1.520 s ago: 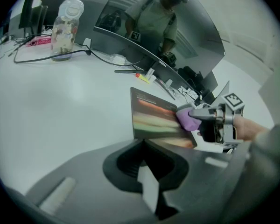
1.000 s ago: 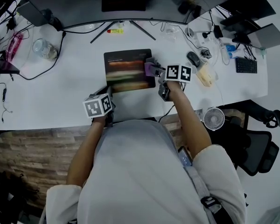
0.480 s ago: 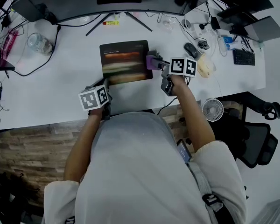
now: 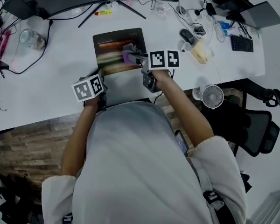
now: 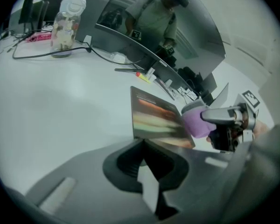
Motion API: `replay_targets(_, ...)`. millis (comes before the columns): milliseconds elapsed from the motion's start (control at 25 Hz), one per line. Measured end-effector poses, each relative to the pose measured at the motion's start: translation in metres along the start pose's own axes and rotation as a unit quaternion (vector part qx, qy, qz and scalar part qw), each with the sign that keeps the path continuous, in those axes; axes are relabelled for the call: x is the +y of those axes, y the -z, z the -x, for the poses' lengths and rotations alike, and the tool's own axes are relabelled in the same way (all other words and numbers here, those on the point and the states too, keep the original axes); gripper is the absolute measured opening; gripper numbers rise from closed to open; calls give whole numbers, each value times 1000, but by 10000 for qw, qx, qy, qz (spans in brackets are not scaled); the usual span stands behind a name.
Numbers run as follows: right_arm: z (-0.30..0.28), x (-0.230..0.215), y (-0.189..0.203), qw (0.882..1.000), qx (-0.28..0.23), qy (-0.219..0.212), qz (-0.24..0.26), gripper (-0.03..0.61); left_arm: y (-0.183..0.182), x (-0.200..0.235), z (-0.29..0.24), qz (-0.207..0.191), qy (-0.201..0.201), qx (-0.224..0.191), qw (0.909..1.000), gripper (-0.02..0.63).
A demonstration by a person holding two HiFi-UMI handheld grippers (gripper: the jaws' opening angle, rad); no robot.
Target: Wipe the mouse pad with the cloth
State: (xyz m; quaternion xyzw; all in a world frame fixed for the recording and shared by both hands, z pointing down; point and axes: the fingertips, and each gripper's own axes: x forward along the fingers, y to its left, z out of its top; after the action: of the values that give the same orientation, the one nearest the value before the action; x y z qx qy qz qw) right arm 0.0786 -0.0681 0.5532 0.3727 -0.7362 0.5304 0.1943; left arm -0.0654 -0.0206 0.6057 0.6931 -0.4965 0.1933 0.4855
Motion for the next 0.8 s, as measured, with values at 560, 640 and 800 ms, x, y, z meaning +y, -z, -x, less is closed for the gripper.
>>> replay_targets(560,-73,54,46,9995,213,-242,79,201,3,0,0,64,73,40,9999,0)
replay_targets(640,-77,54,48,9996,217,-188,72,199,2,1,-1,78,96,50,9999,0)
replay_targets(800,-78,53,50,9996,169,-165,142,200,2,2,-1,108,146,71,9998,0)
